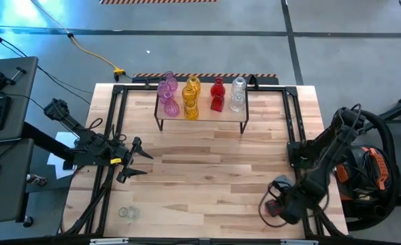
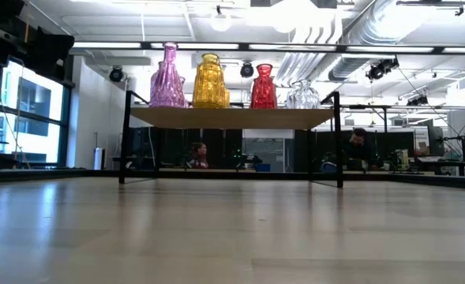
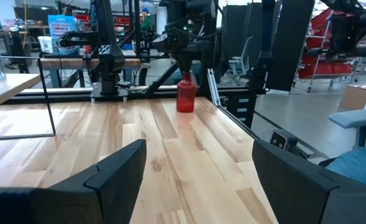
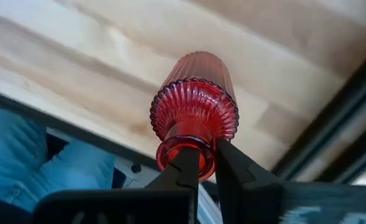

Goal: Sort vases onto shelf
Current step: Put the red vase on the shelf aligned with the other red vases

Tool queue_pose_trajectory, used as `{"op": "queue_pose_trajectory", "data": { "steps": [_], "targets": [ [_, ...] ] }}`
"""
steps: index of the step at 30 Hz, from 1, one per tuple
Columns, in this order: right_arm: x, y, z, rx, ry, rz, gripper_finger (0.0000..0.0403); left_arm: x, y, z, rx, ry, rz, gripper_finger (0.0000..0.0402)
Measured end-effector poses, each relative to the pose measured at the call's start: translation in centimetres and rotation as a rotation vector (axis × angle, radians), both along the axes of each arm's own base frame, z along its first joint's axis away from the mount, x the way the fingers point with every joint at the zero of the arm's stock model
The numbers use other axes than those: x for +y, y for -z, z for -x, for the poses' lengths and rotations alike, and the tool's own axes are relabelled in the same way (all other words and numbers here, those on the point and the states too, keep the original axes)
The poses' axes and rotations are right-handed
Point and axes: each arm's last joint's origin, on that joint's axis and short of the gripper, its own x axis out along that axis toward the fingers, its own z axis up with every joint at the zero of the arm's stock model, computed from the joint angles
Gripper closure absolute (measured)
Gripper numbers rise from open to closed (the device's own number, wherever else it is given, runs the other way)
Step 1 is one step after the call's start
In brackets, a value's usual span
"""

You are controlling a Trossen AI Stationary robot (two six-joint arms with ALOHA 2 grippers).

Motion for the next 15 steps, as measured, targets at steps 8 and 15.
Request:
{"op": "queue_pose_trajectory", "data": {
  "steps": [8, 15],
  "targets": [
    [-3.1, -0.8, -2.6, -0.059, -0.066, 0.011, 0.0399, 0.1, 0.0, 0.0, 0.0, -0.031, 0.0, 0.0117],
    [-6.7, -1.7, -5.0, -0.12, -0.105, -0.004, 0.04, 0.1, 0.0, 0.0, 0.002, -0.032, 0.007, 0.0117]
  ]
}}
